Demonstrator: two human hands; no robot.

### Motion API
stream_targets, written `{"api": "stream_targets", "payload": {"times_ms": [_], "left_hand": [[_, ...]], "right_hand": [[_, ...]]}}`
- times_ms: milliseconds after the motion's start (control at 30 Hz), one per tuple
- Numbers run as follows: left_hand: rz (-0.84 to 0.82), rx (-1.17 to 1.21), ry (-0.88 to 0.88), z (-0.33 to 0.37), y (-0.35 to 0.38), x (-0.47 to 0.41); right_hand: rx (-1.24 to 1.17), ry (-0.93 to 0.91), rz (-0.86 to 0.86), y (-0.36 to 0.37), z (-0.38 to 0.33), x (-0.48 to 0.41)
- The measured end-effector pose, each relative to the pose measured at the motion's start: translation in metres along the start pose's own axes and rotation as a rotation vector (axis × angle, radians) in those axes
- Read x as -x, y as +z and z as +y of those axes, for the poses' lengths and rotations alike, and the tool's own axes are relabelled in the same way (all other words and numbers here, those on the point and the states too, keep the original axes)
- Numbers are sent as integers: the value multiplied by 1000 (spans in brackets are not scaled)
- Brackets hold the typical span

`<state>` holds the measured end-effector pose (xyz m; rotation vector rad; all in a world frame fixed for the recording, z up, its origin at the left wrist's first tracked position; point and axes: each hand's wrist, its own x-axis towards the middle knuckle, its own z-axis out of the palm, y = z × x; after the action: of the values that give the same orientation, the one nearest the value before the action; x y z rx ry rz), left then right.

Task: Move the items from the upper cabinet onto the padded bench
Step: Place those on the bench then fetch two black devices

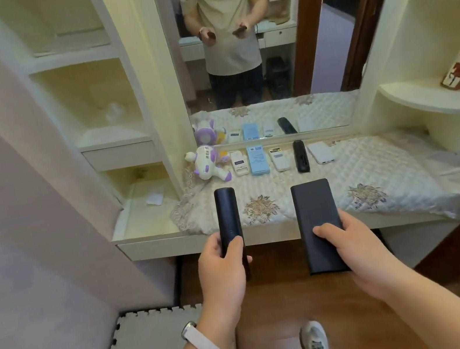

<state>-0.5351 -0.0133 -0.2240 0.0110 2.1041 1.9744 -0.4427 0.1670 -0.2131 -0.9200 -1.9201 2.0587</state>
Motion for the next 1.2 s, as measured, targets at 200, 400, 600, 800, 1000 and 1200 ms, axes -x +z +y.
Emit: {"api": "stream_targets", "payload": {"times_ms": [200, 400, 600, 800, 1000, 1200], "left_hand": [[42, -92, -98, -10, 47, -79], [76, -246, -191, -20, 100, -157], [119, -272, -251, -26, 129, -204], [108, -289, -329, -34, 136, -234], [107, -290, -411, -58, 135, -271], [72, -316, -490, -86, 127, -310]], "right_hand": [[61, 45, -53, -12, 1, -103], [88, 110, -127, -40, -5, -196], [101, 186, -194, -47, -1, -271], [192, 260, -272, -28, 15, -320], [268, 317, -333, -7, 34, -354], [377, 370, -342, 15, 46, -391]]}}
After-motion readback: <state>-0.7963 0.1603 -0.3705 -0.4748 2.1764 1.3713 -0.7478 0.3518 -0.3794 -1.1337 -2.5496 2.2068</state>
